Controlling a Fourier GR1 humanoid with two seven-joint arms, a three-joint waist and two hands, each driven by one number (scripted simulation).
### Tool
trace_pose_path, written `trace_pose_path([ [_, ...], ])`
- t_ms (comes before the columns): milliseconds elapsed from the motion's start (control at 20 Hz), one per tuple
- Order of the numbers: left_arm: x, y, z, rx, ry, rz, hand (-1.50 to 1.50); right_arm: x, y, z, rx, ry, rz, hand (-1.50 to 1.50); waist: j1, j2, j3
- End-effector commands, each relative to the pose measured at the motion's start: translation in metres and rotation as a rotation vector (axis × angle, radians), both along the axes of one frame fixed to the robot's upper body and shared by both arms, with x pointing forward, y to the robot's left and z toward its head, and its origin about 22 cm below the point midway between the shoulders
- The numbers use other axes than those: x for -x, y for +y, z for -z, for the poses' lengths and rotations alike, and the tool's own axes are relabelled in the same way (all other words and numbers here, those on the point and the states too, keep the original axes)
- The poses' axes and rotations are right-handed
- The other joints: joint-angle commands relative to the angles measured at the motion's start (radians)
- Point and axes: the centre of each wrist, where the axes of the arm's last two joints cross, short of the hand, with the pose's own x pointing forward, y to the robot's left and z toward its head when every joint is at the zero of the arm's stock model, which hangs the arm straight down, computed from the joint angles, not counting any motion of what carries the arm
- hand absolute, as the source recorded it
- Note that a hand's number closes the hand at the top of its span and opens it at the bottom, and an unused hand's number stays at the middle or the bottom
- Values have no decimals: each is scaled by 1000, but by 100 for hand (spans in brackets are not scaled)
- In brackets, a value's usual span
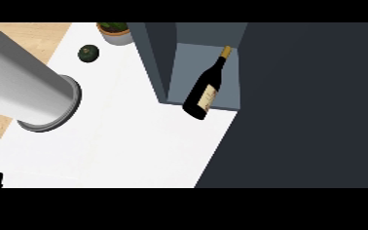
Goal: Pick up the wine, place it into the cabinet and close the cabinet
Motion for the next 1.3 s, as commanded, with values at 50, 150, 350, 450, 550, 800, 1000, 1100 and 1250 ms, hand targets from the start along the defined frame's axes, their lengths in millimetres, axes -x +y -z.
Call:
trace_pose_path([
  [50,1,1,2,-10,2,10,150,-21,29,2,-88,61,138,150,19,9,-2],
  [150,0,-2,1,8,-4,24,150,-23,26,5,-82,78,156,150,25,15,-2],
  [350,-4,-4,-2,9,-17,40,150,-27,23,3,-60,43,158,150,35,27,-4],
  [450,-6,-7,-4,11,-21,58,150,-30,21,-1,-54,4,164,150,37,31,-2],
  [550,-8,-3,-7,-3,-35,52,150,-35,18,0,-48,0,191,150,56,31,-1],
  [800,-11,-8,-7,9,-47,66,150,-48,12,-6,-31,-68,227,150,74,38,-2],
  [1000,-15,-10,-9,13,-58,89,150,-68,9,-12,-16,-105,282,150,87,44,-3],
  [1100,-16,-11,-9,13,-58,92,150,-80,9,-17,-11,-126,303,150,99,50,-4],
  [1250,-19,-11,-12,0,-63,109,150,-103,17,-22,15,-132,379,150,118,48,-1],
])
